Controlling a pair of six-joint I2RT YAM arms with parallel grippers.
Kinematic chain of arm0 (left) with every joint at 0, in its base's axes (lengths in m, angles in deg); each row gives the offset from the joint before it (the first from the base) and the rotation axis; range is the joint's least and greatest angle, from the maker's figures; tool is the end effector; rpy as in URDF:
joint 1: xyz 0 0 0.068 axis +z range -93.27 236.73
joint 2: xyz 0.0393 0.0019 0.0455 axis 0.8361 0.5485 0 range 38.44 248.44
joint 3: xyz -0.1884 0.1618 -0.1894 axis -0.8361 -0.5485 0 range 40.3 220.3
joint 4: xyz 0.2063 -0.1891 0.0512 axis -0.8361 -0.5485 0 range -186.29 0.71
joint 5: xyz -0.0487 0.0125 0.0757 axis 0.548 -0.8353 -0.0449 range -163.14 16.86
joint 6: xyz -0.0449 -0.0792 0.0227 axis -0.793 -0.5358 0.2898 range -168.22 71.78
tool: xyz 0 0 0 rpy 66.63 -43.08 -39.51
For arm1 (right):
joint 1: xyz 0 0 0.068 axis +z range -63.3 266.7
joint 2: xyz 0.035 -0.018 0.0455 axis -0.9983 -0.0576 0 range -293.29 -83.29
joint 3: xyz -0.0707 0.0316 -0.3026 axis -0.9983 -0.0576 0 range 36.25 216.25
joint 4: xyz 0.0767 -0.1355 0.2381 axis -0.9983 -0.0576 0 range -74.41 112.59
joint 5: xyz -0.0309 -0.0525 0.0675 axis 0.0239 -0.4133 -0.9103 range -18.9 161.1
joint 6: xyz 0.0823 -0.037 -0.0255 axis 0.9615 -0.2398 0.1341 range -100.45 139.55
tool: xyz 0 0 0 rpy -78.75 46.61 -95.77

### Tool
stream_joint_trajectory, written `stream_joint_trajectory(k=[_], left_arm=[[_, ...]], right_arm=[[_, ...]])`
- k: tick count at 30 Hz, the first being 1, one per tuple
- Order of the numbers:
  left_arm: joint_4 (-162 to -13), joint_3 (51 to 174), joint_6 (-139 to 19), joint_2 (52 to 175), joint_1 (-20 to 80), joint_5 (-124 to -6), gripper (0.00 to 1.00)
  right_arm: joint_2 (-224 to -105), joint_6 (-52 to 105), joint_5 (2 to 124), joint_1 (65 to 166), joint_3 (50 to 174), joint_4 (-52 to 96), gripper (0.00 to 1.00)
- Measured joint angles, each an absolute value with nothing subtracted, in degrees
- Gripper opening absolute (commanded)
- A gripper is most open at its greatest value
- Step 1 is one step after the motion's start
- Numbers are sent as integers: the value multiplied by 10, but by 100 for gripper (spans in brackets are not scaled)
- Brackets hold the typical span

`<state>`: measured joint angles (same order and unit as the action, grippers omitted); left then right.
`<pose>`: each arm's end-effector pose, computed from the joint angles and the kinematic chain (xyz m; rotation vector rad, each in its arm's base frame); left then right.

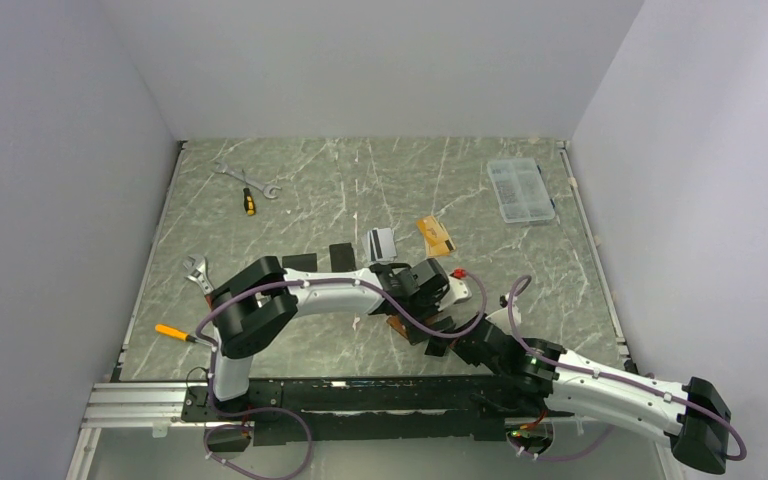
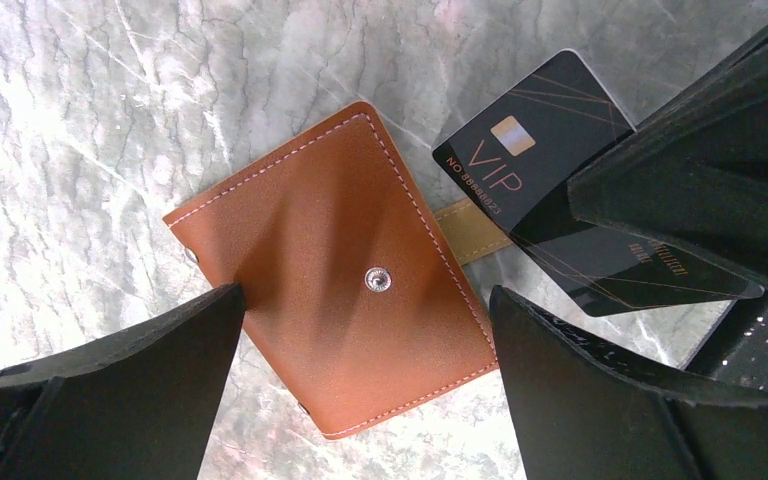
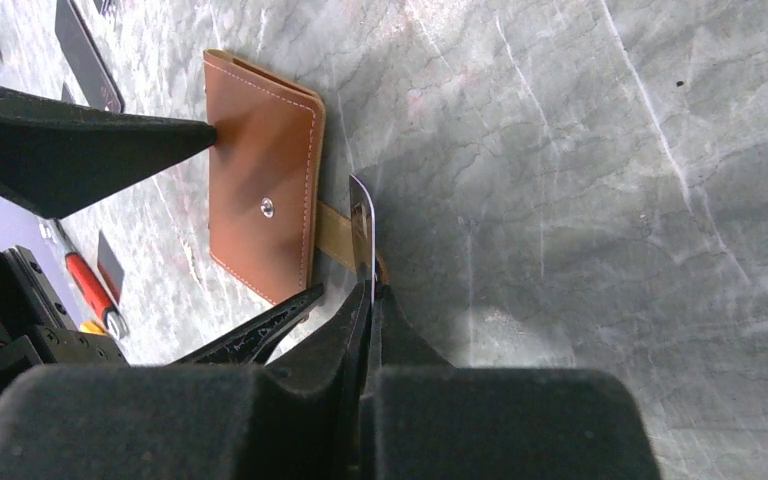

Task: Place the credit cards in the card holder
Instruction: Open the card holder at the center of the board.

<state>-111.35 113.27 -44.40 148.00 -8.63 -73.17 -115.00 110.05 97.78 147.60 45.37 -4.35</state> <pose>0.1904 -0.4150 0.1527 1.5019 2.1781 -0.3793 0.0962 0.0949 0.1118 0.8267 2.2970 0.7265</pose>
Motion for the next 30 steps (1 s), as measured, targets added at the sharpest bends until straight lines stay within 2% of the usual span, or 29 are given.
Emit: stream_joint_trajectory(k=[3,7,11,13,19,30], left_arm=[[-1114,1133,-444,1481,-90,-737,98],[-1113,1134,-444,1483,-93,-747,90],[-1114,1138,-444,1487,-94,-753,72],[-1114,1139,-446,1487,-92,-752,67],[-1114,1144,-446,1479,-66,-733,63],[-1142,1144,-446,1432,0,-724,63]], right_arm=[[-1151,1105,978,1476,453,-43,0],[-1152,1110,978,1476,452,-43,0],[-1152,1115,979,1476,449,-42,0],[-1152,1117,980,1476,448,-40,0],[-1155,1120,987,1476,445,-29,0],[-1180,1122,997,1476,445,-7,0]])
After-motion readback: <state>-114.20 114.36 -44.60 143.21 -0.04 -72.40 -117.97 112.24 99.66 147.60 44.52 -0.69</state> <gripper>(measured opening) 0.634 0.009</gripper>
